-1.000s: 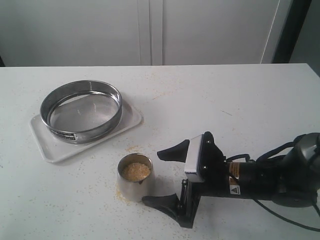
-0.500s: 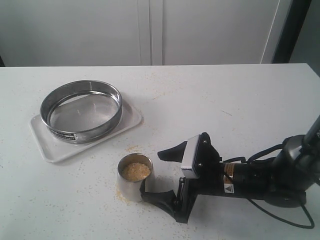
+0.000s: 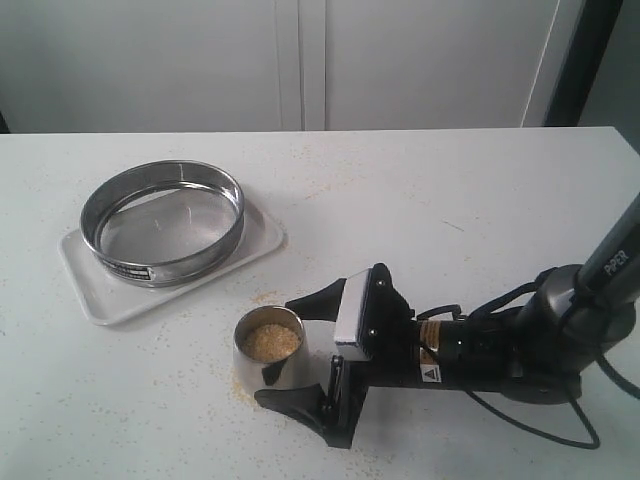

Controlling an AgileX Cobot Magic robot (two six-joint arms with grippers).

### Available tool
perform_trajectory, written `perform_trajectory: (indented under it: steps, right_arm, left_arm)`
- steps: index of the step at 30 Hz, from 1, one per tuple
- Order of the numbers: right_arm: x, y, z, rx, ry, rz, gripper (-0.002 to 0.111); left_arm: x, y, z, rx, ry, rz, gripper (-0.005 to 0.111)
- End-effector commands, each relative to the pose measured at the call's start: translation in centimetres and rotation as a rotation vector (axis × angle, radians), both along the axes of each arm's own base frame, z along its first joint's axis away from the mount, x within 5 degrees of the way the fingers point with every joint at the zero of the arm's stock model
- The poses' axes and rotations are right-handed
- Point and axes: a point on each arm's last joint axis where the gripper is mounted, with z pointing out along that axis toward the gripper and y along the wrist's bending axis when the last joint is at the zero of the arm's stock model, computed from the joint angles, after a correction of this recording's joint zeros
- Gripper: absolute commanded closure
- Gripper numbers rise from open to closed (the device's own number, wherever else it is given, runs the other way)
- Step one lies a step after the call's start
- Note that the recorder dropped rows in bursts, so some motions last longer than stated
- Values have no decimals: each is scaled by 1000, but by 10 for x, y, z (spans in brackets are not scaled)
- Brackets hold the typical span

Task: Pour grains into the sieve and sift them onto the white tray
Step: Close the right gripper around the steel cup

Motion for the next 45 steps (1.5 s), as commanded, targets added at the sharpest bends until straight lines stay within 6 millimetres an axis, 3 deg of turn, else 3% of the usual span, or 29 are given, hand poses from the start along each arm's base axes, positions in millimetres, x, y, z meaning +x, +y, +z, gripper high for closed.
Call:
perform_trajectory:
  steps: [1, 12, 20, 29, 32, 40, 43, 45]
  right_arm:
    - [0, 6, -1, -10, -8, 17, 15]
    - [2, 24, -17, -3, 9, 53, 15]
    - [3, 35, -16, 6, -7, 72, 15]
    - [4, 36, -21, -18, 2, 64, 19]
    - [4, 36, -21, -17, 2, 64, 31]
    - [4, 36, -21, -7, 48, 49, 93]
    - [4, 36, -21, -7, 48, 49, 108]
    - [4, 36, -21, -6, 50, 48, 108]
  left_arm:
    - [0, 0, -1, -11, 0, 4, 107]
    - [0, 0, -1, -11, 0, 4, 107]
    - [0, 0, -1, -11, 0, 4, 107]
    - [0, 0, -1, -11, 0, 4, 107]
    - [0, 0, -1, -11, 0, 4, 107]
    - [0, 0, -1, -11, 0, 4, 107]
    - [0, 0, -1, -11, 0, 4, 107]
    - [0, 0, -1, -11, 0, 4, 107]
